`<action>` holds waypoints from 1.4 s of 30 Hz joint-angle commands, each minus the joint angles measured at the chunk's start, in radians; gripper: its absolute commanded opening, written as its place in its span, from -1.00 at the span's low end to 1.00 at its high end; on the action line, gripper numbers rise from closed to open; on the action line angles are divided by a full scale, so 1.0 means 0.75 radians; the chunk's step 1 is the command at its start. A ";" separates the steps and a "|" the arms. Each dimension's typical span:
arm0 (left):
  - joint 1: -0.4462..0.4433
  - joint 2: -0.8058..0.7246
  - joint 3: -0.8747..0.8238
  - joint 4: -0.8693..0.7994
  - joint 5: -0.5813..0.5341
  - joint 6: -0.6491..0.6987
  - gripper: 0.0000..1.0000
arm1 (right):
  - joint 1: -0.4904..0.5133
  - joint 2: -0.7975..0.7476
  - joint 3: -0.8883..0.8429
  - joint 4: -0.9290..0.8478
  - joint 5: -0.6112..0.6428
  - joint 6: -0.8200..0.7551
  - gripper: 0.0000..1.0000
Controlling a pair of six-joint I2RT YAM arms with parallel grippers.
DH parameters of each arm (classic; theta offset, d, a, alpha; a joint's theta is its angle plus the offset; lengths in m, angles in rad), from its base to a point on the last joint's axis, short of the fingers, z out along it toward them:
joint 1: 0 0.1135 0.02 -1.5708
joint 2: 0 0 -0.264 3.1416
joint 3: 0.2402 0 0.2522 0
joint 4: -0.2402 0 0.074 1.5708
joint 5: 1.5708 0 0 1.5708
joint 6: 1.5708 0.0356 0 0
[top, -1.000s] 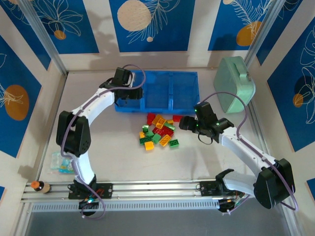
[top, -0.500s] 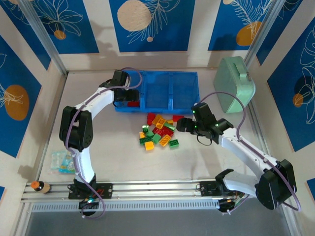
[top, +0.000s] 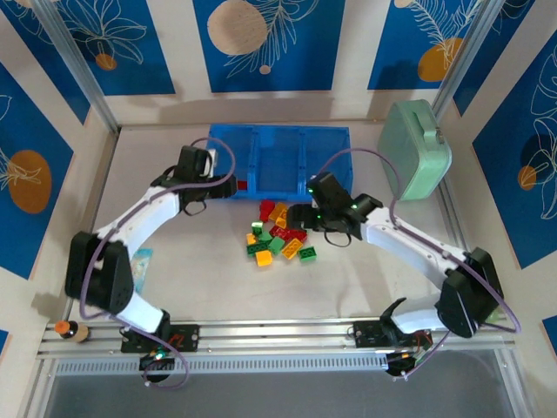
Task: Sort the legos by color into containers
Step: Pick up the lego from the center of the table.
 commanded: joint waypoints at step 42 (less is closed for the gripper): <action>-0.096 -0.832 -0.754 0.047 -0.037 -0.220 0.49 | 0.305 1.019 1.192 -0.694 0.237 0.195 -0.27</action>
